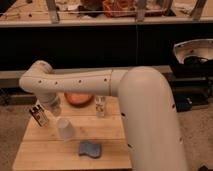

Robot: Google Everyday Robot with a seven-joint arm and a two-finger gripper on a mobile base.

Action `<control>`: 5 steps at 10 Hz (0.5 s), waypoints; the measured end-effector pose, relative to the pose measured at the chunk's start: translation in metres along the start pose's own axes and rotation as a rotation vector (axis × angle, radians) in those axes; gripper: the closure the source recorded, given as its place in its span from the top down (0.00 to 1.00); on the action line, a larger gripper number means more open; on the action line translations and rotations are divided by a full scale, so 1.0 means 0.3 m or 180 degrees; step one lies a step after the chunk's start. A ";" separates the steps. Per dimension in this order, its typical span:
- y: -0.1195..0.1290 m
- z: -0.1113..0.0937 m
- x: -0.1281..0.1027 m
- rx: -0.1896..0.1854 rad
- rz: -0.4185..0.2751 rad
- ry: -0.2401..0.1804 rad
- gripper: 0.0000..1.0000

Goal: Place the ceramic cup over the eraser

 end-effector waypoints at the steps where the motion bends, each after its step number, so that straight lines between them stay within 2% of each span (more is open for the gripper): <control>1: 0.002 0.000 0.007 -0.0001 -0.0058 -0.0007 0.16; 2: 0.007 0.003 0.008 -0.0002 -0.0148 -0.0008 0.21; 3: 0.011 0.000 0.000 0.0017 -0.0249 -0.0022 0.33; 5: 0.021 -0.007 -0.004 0.0037 -0.0263 -0.0030 0.50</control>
